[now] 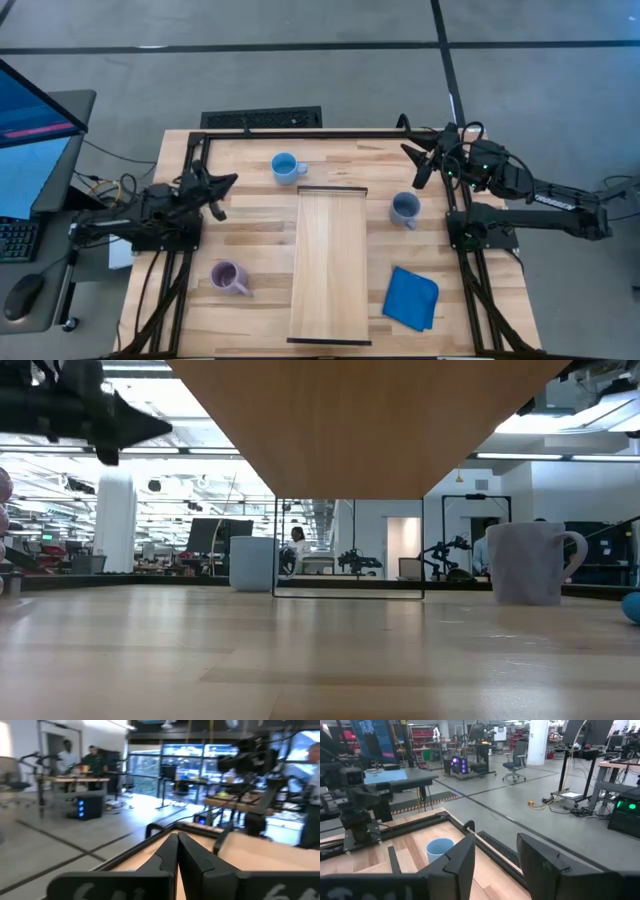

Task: Stack small to large cups/mugs on shelf
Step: Put the purple mug on the shelf

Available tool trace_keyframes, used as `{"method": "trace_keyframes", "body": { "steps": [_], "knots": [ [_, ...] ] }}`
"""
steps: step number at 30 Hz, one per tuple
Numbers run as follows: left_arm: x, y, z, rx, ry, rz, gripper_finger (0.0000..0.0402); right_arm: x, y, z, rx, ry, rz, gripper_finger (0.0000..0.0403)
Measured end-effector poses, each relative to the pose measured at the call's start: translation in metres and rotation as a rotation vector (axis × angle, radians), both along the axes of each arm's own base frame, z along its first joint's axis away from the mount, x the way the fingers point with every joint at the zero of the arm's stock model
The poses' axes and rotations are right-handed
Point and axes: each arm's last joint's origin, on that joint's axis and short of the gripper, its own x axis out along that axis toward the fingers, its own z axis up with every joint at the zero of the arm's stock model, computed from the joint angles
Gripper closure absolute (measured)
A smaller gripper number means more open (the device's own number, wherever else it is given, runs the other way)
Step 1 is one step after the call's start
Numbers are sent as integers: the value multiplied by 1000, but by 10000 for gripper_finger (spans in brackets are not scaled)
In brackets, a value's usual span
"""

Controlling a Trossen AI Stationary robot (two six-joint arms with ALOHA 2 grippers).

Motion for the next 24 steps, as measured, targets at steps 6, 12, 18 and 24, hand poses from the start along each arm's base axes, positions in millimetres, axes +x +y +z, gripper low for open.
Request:
{"method": "trace_keyframes", "body": {
  "steps": [6, 12, 18, 24],
  "knots": [
    [-2, -4, 22, -58, 21, -138, 401, 0, 0, 0, 0, 0, 0, 237],
    [-5, -5, 39, -136, -49, -172, 401, 0, 0, 0, 1, 1, 0, 238],
    [-9, -5, 50, -125, -81, -161, 401, 0, 0, 0, 1, 1, 0, 241],
    [-9, -4, 49, -110, -70, -130, 396, 0, 0, 0, 1, 2, 0, 241]
  ]
}}
